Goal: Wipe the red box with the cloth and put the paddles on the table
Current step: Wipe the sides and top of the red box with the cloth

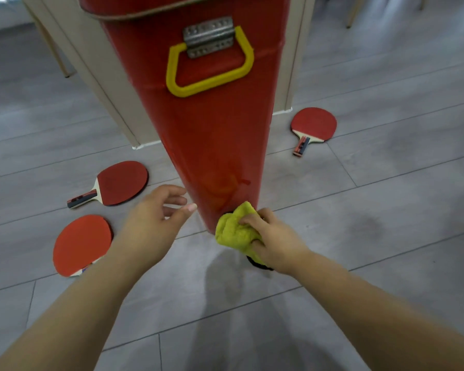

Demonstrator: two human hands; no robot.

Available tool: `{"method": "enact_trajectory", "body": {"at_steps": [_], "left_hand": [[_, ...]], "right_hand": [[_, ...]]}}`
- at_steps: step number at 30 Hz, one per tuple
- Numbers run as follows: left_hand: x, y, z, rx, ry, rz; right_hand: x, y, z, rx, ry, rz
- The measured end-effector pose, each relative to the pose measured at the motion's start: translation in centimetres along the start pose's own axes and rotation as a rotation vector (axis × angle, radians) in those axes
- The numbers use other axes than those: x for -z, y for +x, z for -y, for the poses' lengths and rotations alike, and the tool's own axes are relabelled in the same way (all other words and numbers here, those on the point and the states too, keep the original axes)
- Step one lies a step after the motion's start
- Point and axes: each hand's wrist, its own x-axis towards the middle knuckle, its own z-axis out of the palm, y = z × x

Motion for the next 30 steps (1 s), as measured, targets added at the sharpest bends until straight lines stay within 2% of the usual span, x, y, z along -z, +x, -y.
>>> {"method": "enact_trajectory", "body": {"at_steps": [3,5,9,15,18,23,27,30], "left_hand": [[2.0,-0.2,-1.3,-0.046,0.046,-0.004],[3.4,-0.1,-2.5,-0.084,0.053,-0.036],[6.4,0.5,-5.7,-0.14,0.032,-0.124],[10.8,0.2,-9.3,-0.17,-0.093,-0.299],[12.5,-0.1,-10.7,-0.2,-0.143,-0.362],[14.3,-0.6,-14.3,-0.299,-0.225,-0.446],[14.6,-0.2,-15.7,-0.359,-0.234,-0.472],[14.2,0.4,-15.6,-0.335,-0.248,-0.429]], "right_hand": [[3.9,-1.1,0.0,-0.037,-0.092,-0.004],[6.3,-1.8,0.3,-0.06,-0.108,-0.078],[11.5,-2.9,1.8,-0.159,-0.016,-0.359],[20.8,-3.9,5.6,-0.168,0.109,-0.74],[24.6,-4.2,7.8,-0.115,0.15,-0.881],[29.6,-3.0,12.9,0.007,0.103,-0.896],[32.4,-0.9,17.7,0.102,0.002,-0.773],[33.5,1.2,21.1,0.141,-0.093,-0.691]]}}
